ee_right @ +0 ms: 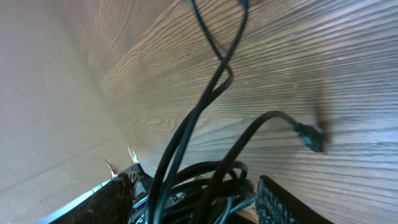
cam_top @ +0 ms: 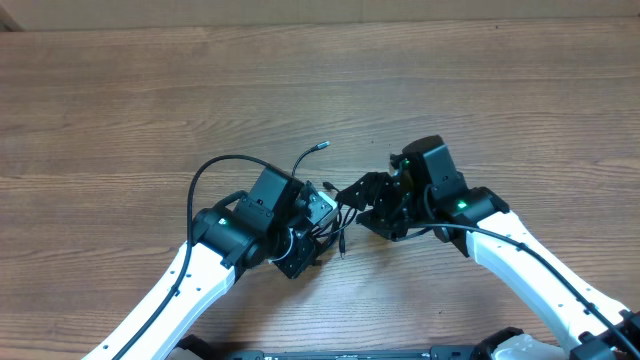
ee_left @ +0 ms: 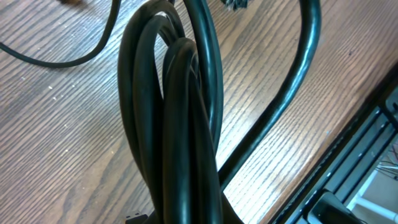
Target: Untangle cables
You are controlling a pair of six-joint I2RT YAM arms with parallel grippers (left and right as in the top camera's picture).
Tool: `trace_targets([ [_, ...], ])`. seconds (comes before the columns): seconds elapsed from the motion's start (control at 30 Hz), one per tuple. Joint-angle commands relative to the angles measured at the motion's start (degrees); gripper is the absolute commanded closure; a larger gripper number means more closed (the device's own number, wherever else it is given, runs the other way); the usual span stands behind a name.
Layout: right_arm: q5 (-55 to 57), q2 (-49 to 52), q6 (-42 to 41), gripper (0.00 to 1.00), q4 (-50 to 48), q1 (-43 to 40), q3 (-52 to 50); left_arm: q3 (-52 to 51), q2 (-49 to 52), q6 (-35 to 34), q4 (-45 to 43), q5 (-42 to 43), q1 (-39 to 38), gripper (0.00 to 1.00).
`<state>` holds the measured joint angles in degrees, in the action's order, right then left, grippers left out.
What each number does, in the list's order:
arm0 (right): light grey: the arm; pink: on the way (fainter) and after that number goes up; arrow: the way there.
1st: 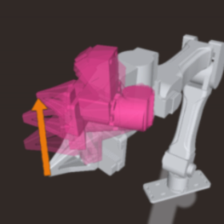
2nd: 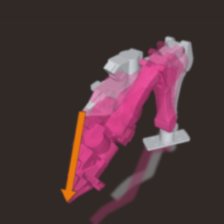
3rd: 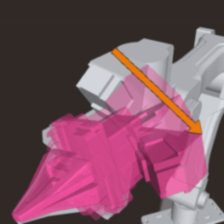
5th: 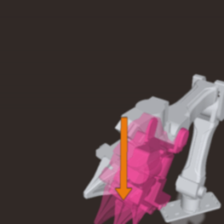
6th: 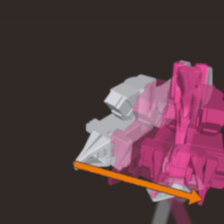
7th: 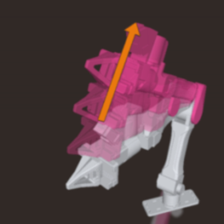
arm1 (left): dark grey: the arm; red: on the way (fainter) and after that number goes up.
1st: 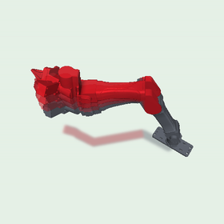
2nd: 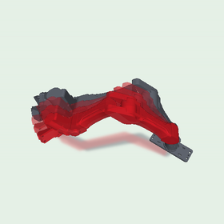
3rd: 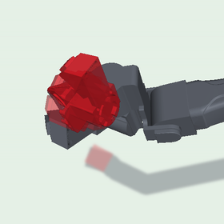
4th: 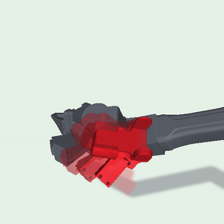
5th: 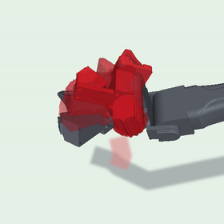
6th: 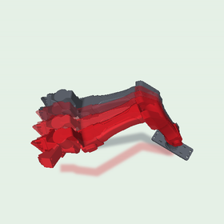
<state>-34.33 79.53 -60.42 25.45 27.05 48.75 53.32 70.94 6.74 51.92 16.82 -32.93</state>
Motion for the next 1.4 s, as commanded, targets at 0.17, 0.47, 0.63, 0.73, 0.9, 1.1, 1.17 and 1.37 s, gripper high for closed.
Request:
trace_targets([
  [0.17,1.5,3.1,-0.3,0.54,-3.8,3.5,1.1,1.7,-0.9,3.6,1.8,-1.1,-0.3,0.96],
  [0.47,6.5,4.8,-0.2,0.96,-0.4,3.5,1.1,1.7,-0.9,-4.0,2.1,-11.1,-0.1,0.96],
  [0.63,6.3,4.7,1.6,0.96,-1.4,3.5,1.2,1.7,-0.9,-18.3,1.0,-16.2,-0.1,0.83],
  [0.73,6.3,4.7,4.2,0.96,-2.1,3.5,1.2,1.7,-0.9,-21.8,0.1,-14.6,-0.1,0.70],
  [0.9,6.4,4.7,8.5,0.96,-2.5,3.5,1.2,1.7,-0.9,-27.8,-3.9,-11.9,0.0,0.35],
  [1.1,6.4,4.7,15.2,0.96,-2.6,3.5,1.2,1.7,-0.9,-18.1,-7.2,-3.4,0.0,0.32],
  [1.17,6.4,4.7,16.3,0.96,-2.6,3.5,1.2,1.7,-0.9,-11.5,-6.5,-2.1,-0.1,0.34],
  [1.37,6.4,4.7,17.1,0.96,-2.7,3.5,1.2,1.0,0.0,-8.2,-6.1,-2.6,-0.1,0.50],
])
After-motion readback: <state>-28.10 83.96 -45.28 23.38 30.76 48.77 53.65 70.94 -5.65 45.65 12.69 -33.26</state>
